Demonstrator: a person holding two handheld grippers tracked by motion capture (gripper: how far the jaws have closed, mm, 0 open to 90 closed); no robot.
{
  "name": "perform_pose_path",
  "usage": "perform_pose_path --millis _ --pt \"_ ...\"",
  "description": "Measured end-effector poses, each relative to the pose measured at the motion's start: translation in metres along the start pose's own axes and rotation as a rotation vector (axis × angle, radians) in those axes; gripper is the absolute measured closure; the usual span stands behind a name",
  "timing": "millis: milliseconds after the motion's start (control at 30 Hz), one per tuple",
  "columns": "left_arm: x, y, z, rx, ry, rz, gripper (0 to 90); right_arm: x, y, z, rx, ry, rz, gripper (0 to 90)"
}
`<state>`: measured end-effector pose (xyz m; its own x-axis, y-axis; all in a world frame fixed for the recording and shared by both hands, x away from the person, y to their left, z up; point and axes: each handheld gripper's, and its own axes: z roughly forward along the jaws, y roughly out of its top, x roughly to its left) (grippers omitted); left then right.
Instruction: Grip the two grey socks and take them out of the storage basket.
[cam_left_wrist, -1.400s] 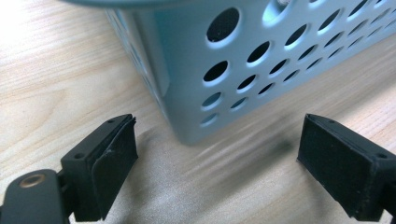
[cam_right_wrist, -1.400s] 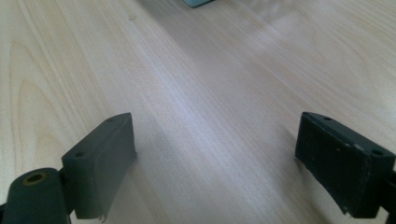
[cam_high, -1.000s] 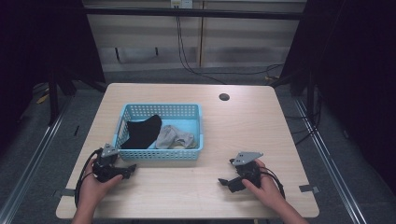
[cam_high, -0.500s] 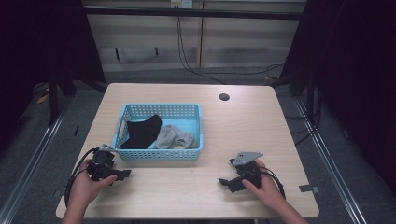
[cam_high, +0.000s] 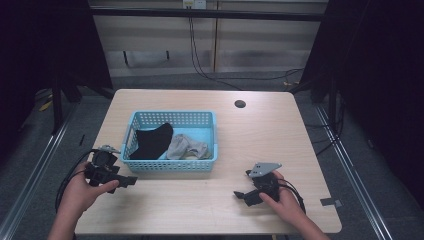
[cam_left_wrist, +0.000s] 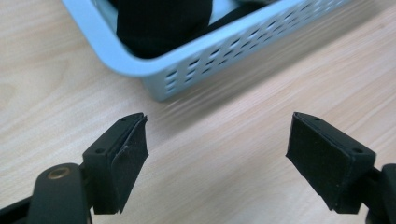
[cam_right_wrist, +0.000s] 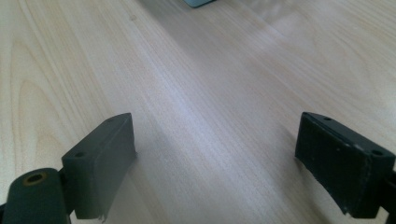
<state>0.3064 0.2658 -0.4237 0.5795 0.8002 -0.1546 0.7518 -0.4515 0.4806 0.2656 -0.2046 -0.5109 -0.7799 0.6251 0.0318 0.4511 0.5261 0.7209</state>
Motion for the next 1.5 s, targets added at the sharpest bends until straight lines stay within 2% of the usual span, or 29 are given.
perform_pose_path --millis 67,167,200,300,467,667,733,767,833,933,1100,1200,1500 --pt "-0.003 0.008 -0.006 0.007 -0.020 -0.004 19.5 0.000 0.000 0.000 0.000 0.000 0.000 11.6" --pt "-0.005 0.015 -0.009 0.019 -0.027 -0.002 19.6 0.000 0.000 0.000 0.000 0.000 0.000 11.5" --pt "-0.006 0.022 -0.011 0.026 -0.031 0.000 19.5 0.000 0.000 0.000 0.000 0.000 0.000 11.6" --pt "-0.008 0.028 -0.013 0.023 -0.028 0.000 19.5 0.000 0.000 0.000 0.000 0.000 0.000 11.6" --pt "-0.014 0.050 -0.016 0.025 -0.028 0.028 19.8 0.000 0.000 0.000 0.000 0.000 0.000 11.6" --pt "-0.018 0.068 -0.013 0.022 -0.031 0.037 20.9 0.000 0.000 0.000 0.000 0.000 0.000 11.6" --pt "-0.019 0.077 -0.007 0.044 -0.031 0.050 21.4 0.000 0.000 0.000 0.000 0.000 0.000 11.6" --pt "-0.020 0.080 -0.005 0.041 -0.034 0.041 21.4 0.000 0.000 0.000 0.000 0.000 0.000 11.5" --pt "-0.020 0.086 0.000 0.045 -0.020 0.061 21.4 0.000 0.000 0.000 0.000 0.000 0.000 11.6" --pt "-0.022 0.095 0.007 0.042 -0.024 0.059 21.4 0.000 0.000 0.000 0.000 0.000 0.000 11.6" --pt "-0.022 0.103 0.023 0.044 -0.026 0.058 21.4 0.000 0.000 0.000 0.001 0.000 0.000 11.6" --pt "-0.023 0.108 0.037 0.036 -0.029 0.038 21.5 0.000 0.000 0.000 0.002 0.000 0.000 11.6" --pt "-0.031 0.118 0.064 0.046 -0.048 0.053 23.6 0.000 0.000 0.000 0.001 0.000 0.000 11.5"
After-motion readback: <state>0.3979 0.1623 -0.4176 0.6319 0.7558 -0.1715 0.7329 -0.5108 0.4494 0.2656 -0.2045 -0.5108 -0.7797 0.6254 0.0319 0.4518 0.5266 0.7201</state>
